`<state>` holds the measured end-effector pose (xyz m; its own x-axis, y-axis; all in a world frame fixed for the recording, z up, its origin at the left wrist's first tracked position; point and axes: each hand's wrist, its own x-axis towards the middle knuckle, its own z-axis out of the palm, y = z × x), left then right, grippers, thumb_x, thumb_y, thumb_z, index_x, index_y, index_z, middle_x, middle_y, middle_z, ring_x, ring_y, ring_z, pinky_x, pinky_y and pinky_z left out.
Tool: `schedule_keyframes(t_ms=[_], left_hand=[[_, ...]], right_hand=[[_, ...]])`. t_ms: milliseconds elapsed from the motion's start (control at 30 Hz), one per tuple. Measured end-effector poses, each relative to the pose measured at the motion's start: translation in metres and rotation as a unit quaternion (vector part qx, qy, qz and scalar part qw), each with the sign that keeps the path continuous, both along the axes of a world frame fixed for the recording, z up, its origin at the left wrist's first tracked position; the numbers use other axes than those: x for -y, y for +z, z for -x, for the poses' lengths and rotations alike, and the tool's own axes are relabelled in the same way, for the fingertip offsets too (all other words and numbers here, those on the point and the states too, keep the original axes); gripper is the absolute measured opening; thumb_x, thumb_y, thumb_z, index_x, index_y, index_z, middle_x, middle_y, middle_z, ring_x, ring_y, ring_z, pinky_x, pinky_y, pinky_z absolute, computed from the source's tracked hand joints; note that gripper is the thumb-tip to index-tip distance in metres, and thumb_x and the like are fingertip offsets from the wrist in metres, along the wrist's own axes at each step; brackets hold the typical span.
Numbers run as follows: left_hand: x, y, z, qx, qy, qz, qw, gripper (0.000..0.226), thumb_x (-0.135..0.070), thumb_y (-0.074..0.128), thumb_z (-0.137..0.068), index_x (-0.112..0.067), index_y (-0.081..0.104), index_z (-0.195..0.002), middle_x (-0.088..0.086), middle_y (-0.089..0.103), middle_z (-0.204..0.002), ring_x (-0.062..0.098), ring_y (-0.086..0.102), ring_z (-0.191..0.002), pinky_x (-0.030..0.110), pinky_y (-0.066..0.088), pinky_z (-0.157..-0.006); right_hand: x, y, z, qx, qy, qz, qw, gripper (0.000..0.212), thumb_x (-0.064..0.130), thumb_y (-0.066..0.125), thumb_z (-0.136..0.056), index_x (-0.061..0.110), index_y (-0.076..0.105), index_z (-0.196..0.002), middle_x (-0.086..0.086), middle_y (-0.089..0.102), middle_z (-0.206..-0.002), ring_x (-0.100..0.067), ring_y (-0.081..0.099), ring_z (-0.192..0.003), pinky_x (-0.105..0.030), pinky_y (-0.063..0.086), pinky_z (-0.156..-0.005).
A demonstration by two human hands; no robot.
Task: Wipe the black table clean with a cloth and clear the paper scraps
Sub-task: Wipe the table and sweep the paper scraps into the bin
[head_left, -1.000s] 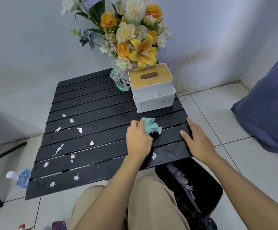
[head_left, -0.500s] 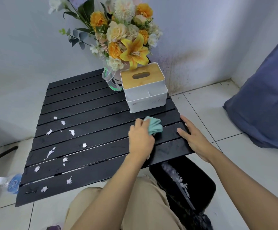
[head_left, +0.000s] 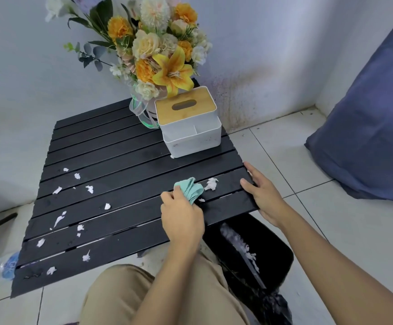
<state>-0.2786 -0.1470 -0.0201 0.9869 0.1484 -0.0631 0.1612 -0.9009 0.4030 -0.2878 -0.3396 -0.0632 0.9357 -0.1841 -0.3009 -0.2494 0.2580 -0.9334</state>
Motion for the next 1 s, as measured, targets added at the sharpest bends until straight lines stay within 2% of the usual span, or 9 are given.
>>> schedule_keyframes(t_ms=[133, 200, 267, 367, 567, 700, 767, 867, 1000], left_hand=[[0.051, 0.006, 0.009, -0.028, -0.092, 0.025, 0.995, 0.051, -0.009, 0.046, -0.084, -0.014, 0.042, -0.135, 0.008, 0.043, -0.117, 0.03, 0.053, -0.094, 0.04, 0.047, -0.081], [0.052, 0.008, -0.001, -0.051, -0.134, 0.11, 0.984, 0.032, -0.009, 0.044, -0.084, -0.016, 0.056, -0.113, 0.013, 0.051, -0.11, 0.029, 0.056, -0.084, 0.036, 0.047, -0.075], [0.037, 0.013, -0.019, -0.041, -0.106, 0.194, 0.974, 0.013, -0.02, 0.044, -0.082, -0.016, 0.055, -0.083, 0.019, 0.061, -0.093, 0.03, 0.061, -0.072, 0.038, 0.053, -0.07], [0.005, 0.013, -0.046, -0.019, -0.023, 0.221, 0.975, 0.017, -0.034, 0.041, -0.078, -0.022, 0.051, -0.073, 0.02, 0.063, -0.088, 0.033, 0.063, -0.069, 0.046, 0.056, -0.067], [0.013, 0.002, -0.023, 0.0, -0.032, -0.03, 0.999, 0.044, -0.011, 0.048, -0.084, -0.009, 0.046, -0.128, 0.015, 0.044, -0.118, 0.036, 0.054, -0.095, 0.043, 0.045, -0.078], [0.046, 0.003, 0.007, -0.009, -0.195, 0.059, 0.979, 0.05, -0.01, 0.047, -0.083, -0.018, 0.049, -0.133, 0.006, 0.05, -0.114, 0.026, 0.052, -0.1, 0.035, 0.043, -0.085], [0.041, 0.012, 0.0, -0.049, -0.198, 0.177, 0.963, 0.028, -0.017, 0.047, -0.089, -0.019, 0.062, -0.113, 0.003, 0.058, -0.099, 0.021, 0.055, -0.089, 0.035, 0.042, -0.076], [0.014, 0.017, -0.025, -0.045, -0.102, 0.318, 0.941, 0.019, -0.021, 0.049, -0.088, -0.015, 0.055, -0.072, 0.0, 0.051, -0.063, 0.019, 0.045, -0.059, 0.034, 0.04, -0.061], [0.011, 0.013, -0.063, -0.005, -0.086, 0.234, 0.968, 0.025, -0.018, 0.048, -0.087, -0.017, 0.045, -0.062, 0.011, 0.05, -0.072, 0.024, 0.047, -0.058, 0.027, 0.035, -0.051]], right_hand=[[0.0, 0.0, -0.001, -0.003, -0.016, -0.011, 1.0, 0.054, 0.006, 0.052, -0.098, 0.027, 0.039, -0.146, 0.005, 0.048, -0.144, -0.011, 0.05, -0.129, -0.037, 0.041, -0.109], [0.0, 0.002, -0.001, -0.008, -0.023, -0.032, 0.999, 0.054, 0.005, 0.051, -0.098, 0.026, 0.04, -0.146, 0.008, 0.056, -0.134, -0.007, 0.06, -0.114, -0.03, 0.051, -0.096], [-0.001, 0.002, -0.002, -0.015, -0.031, -0.055, 0.998, 0.053, 0.004, 0.051, -0.098, 0.027, 0.042, -0.144, 0.011, 0.061, -0.124, -0.005, 0.066, -0.101, -0.025, 0.056, -0.08], [0.0, -0.001, -0.003, -0.024, -0.034, -0.07, 0.997, 0.051, 0.007, 0.053, -0.098, 0.028, 0.044, -0.144, 0.007, 0.061, -0.129, -0.008, 0.066, -0.105, -0.025, 0.056, -0.079], [0.0, -0.005, -0.004, -0.021, -0.033, -0.07, 0.997, 0.051, 0.005, 0.052, -0.097, 0.026, 0.045, -0.144, 0.004, 0.06, -0.132, -0.01, 0.064, -0.111, -0.024, 0.055, -0.081], [0.001, -0.006, -0.005, -0.025, -0.028, -0.031, 0.999, 0.051, 0.012, 0.058, -0.095, 0.041, 0.05, -0.136, 0.003, 0.052, -0.142, -0.017, 0.048, -0.131, -0.04, 0.044, -0.106], [0.0, -0.005, -0.005, -0.028, -0.033, -0.024, 0.999, 0.05, 0.016, 0.061, -0.093, 0.042, 0.051, -0.135, 0.0, 0.052, -0.142, -0.019, 0.049, -0.131, -0.042, 0.044, -0.107], [-0.001, -0.001, -0.003, -0.022, -0.047, -0.061, 0.997, 0.052, 0.011, 0.058, -0.095, 0.029, 0.046, -0.142, 0.0, 0.062, -0.13, -0.016, 0.065, -0.109, -0.03, 0.057, -0.082], [-0.001, 0.001, -0.003, -0.028, -0.045, -0.066, 0.996, 0.053, 0.009, 0.056, -0.096, 0.026, 0.044, -0.144, 0.007, 0.066, -0.122, -0.01, 0.067, -0.103, -0.026, 0.057, -0.077]])
